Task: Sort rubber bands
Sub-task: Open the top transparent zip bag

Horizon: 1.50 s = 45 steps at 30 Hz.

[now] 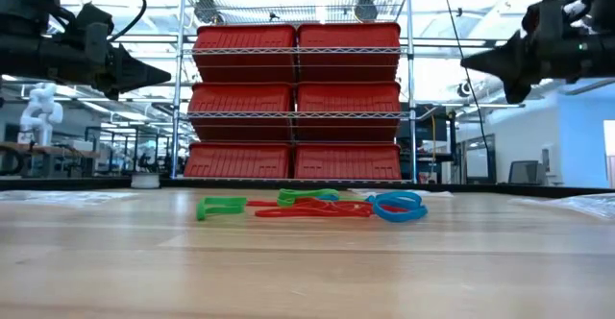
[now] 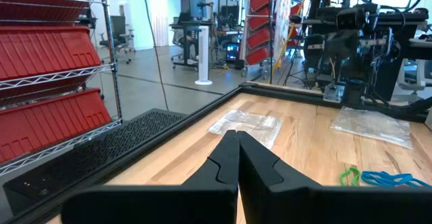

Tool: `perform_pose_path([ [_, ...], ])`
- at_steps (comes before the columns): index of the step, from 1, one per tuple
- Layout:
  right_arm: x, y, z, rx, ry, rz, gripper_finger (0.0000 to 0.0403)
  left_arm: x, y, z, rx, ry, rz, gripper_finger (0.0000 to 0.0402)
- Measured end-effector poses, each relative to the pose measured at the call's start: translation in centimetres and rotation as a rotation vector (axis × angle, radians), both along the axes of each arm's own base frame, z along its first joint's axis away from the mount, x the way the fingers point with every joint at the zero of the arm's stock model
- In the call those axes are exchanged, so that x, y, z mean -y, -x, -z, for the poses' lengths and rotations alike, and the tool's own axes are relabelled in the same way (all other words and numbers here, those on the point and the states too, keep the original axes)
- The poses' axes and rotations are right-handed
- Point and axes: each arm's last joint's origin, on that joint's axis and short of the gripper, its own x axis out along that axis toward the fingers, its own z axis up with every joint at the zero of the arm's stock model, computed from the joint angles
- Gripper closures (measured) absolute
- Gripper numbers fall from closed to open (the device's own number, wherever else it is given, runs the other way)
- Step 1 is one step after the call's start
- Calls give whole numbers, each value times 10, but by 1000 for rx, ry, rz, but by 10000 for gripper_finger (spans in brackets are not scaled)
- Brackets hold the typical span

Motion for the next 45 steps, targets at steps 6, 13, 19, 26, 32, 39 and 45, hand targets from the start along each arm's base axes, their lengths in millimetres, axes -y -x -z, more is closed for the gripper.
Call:
perform_pose_path([
  [6, 1, -2, 2, 22, -118, -9, 403, 0, 0, 0, 0, 1, 0, 400],
  [13, -1, -14, 11, -143, 52, -68, 403, 0, 0, 0, 0, 0, 0, 400],
  [19, 1, -26, 12, -194, 68, -62, 403, 0, 0, 0, 0, 0, 0, 400],
  [26, 11, -51, 9, -374, 19, -18, 392, 0, 0, 0, 0, 0, 0, 400],
  [32, 17, -90, 21, -610, 56, -9, 366, 0, 0, 0, -41, -89, -2, 400],
  [39, 30, -134, 42, -862, 125, 22, 306, 0, 0, 0, -66, -142, -3, 400],
  [45, 39, -157, 58, -1011, 184, 115, 265, 0, 0, -2, -49, -152, -5, 400],
])
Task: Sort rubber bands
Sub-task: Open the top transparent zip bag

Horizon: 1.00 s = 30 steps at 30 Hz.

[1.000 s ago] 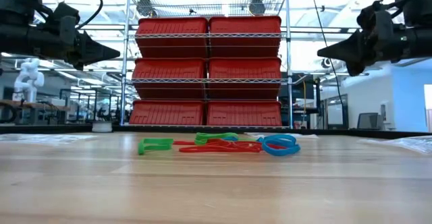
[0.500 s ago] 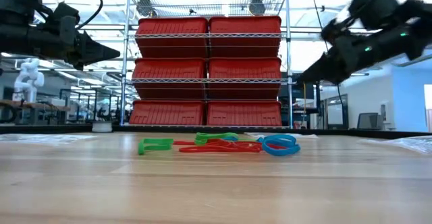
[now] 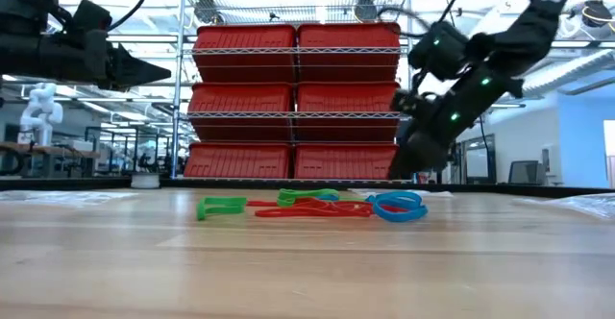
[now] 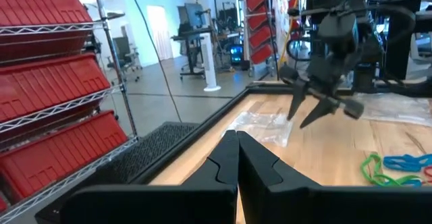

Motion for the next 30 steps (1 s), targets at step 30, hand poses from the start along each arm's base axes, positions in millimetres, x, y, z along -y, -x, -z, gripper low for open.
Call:
perform_pose_path([
  [30, 7, -36, -1, -230, -112, -25, 401, 5, -1, -7, 68, -32, 181, 400],
])
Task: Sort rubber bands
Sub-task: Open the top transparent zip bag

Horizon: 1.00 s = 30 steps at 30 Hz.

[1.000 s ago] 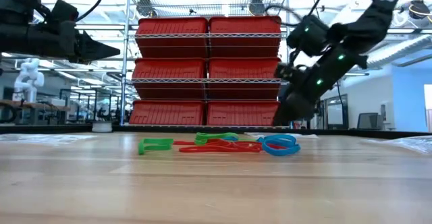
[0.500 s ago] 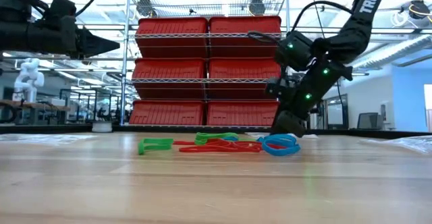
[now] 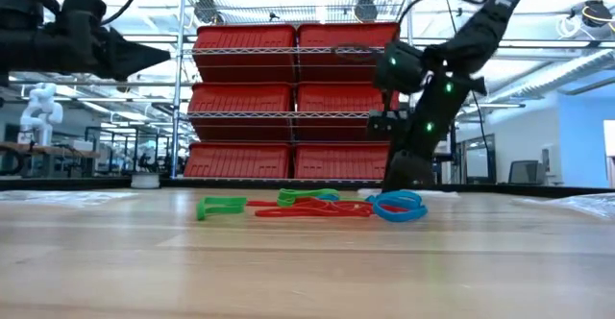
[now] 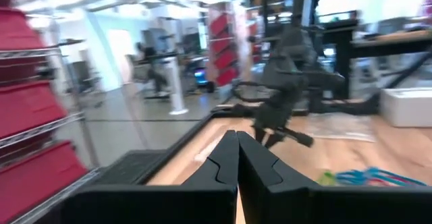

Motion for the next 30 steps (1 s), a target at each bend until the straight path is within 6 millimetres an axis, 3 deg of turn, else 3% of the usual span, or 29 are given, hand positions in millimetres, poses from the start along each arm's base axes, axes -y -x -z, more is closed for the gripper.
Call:
perform_pose_path([
  [8, -27, -17, -53, 140, -71, -118, 402, 4, -3, 1, -14, 5, 83, 395],
  [17, -51, -34, -94, 278, -68, -206, 403, 16, -18, 1, -32, 15, 257, 334],
  [24, -60, -45, -118, 339, -47, -258, 403, 19, -39, -2, -35, 49, 276, 296],
  [30, -64, -46, -122, 349, -59, -282, 403, 16, -71, -17, -152, 77, 273, 292],
])
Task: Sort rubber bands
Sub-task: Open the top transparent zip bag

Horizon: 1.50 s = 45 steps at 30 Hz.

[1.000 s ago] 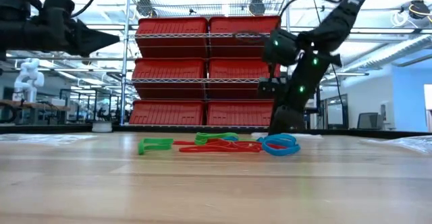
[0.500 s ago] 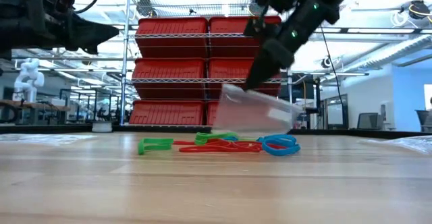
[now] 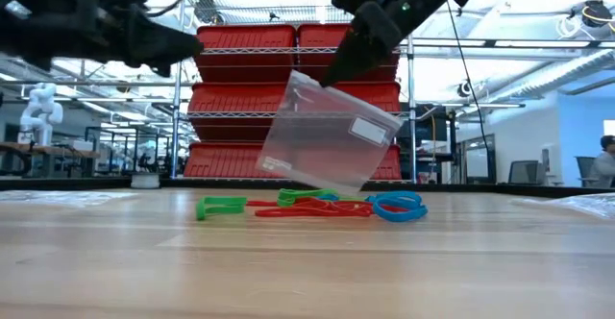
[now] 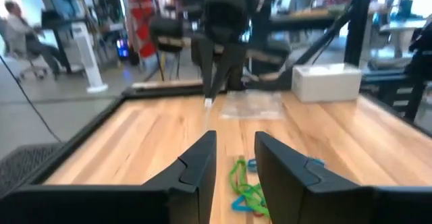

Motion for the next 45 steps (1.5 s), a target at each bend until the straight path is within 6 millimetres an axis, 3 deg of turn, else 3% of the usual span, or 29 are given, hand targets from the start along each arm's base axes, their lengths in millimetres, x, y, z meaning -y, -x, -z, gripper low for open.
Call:
perform_pose_path([
  [12, -5, 0, 0, 1, 1, -14, 403, -6, -82, -10, -200, -37, 31, 292],
  [20, -8, -1, 0, 3, 1, -23, 403, -11, -111, -7, -240, -52, 36, 292],
  [30, -7, -1, 0, 2, 4, -24, 403, -14, -124, -2, -265, -56, -11, 297],
  [38, -7, 0, 0, -3, 3, -23, 403, -14, -124, -2, -262, -57, -19, 389],
  [45, -7, 0, 0, 0, -19, -6, 395, -14, -124, -2, -262, -58, -20, 398],
])
